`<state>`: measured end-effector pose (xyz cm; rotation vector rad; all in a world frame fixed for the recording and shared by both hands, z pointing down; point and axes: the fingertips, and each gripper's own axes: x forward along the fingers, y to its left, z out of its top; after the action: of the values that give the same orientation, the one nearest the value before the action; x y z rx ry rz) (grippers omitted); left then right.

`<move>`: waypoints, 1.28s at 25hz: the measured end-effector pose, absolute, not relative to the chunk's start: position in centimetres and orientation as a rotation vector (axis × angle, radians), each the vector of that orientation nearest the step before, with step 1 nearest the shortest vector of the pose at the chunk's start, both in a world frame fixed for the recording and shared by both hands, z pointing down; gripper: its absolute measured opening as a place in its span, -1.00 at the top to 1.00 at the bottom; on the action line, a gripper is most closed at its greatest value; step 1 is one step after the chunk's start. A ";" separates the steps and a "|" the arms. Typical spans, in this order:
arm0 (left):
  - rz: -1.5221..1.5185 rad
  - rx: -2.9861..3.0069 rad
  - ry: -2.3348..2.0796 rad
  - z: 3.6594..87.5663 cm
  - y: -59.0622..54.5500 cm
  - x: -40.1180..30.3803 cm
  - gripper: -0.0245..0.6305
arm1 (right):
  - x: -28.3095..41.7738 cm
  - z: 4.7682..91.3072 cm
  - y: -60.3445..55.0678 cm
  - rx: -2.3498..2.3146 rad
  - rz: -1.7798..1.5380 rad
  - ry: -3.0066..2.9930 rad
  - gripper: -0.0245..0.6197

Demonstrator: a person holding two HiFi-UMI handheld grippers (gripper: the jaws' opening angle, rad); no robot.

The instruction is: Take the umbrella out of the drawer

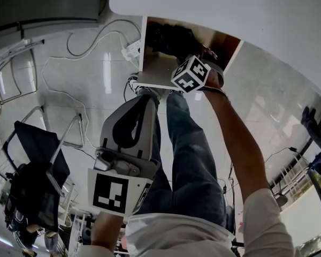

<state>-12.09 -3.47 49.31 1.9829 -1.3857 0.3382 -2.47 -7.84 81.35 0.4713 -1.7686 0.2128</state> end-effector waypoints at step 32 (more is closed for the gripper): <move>0.314 1.934 -1.386 49.6 -1.7 -13.8 0.87 | -2.1 80.7 -7.7 0.433 0.228 -1.727 0.11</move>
<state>-13.79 -1.66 49.57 1.9339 -1.3855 0.3138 -2.14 -7.70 80.71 0.4334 -1.7266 0.2276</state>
